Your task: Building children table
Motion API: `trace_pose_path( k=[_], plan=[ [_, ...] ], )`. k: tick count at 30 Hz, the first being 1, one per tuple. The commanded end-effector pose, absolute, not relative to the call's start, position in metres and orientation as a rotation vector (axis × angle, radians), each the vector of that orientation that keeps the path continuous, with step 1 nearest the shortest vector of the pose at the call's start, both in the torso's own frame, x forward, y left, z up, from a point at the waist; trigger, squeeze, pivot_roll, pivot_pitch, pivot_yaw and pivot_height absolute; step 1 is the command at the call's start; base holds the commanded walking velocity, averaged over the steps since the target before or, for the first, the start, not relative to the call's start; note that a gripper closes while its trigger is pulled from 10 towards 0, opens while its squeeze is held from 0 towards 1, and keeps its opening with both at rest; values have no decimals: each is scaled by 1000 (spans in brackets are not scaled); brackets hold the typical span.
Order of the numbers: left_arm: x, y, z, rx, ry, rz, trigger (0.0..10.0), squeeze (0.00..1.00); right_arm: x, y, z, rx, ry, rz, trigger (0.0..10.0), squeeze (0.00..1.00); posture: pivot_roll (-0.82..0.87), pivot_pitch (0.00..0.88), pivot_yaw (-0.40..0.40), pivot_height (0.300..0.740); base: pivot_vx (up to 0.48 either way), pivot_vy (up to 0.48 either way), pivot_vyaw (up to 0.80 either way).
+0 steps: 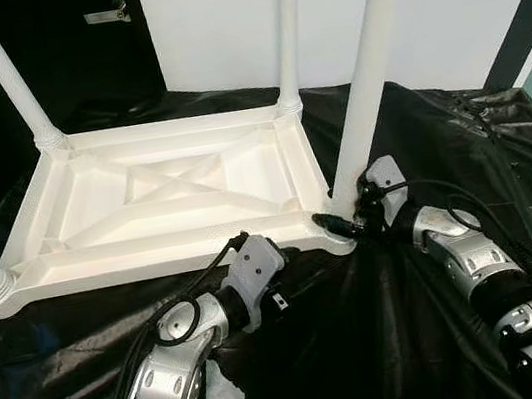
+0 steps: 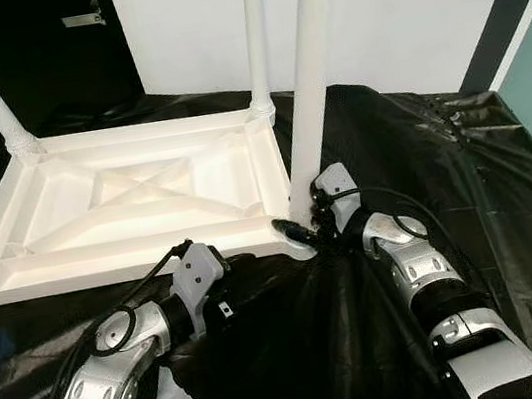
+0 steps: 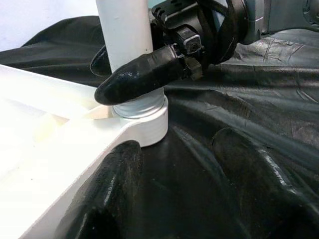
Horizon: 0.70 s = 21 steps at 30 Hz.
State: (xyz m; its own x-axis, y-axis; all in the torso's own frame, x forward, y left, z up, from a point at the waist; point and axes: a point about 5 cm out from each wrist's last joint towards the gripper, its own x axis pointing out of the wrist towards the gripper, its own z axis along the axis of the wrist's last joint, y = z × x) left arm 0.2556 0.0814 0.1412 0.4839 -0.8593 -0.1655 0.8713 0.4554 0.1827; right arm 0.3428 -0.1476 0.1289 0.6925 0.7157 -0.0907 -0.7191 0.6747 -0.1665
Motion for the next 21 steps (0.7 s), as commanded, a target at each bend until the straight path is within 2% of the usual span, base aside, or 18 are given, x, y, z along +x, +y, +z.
trace_pose_path(
  k=[1, 7, 8, 17, 21],
  plan=[
    [259, 85, 137, 264, 56, -981, 10000, 0, 342, -156, 124, -231, 55, 796, 0, 0, 80, 0, -110, 740, 0, 0, 0],
    [258, 87, 136, 266, 57, -983, 10000, 0, 340, -162, 116, -196, 79, 704, 0, 0, 77, 0, -104, 740, 0, 0, 0],
    [257, 87, 136, 268, 59, -986, 10000, 0, 340, -163, 114, -199, 93, 669, 10000, 0, 76, 0, -103, 740, 0, 0, 0],
    [257, 89, 136, 278, 65, -991, 10000, 0, 331, -154, 100, -139, 104, 422, 10000, 0, 71, 0, -98, 740, 0, 0, 0],
    [258, 89, 138, 283, 58, -996, 10000, 0, 326, -149, 92, -56, 108, 147, 10000, 0, 66, 0, -85, 740, 0, 0, 0]
  ],
)
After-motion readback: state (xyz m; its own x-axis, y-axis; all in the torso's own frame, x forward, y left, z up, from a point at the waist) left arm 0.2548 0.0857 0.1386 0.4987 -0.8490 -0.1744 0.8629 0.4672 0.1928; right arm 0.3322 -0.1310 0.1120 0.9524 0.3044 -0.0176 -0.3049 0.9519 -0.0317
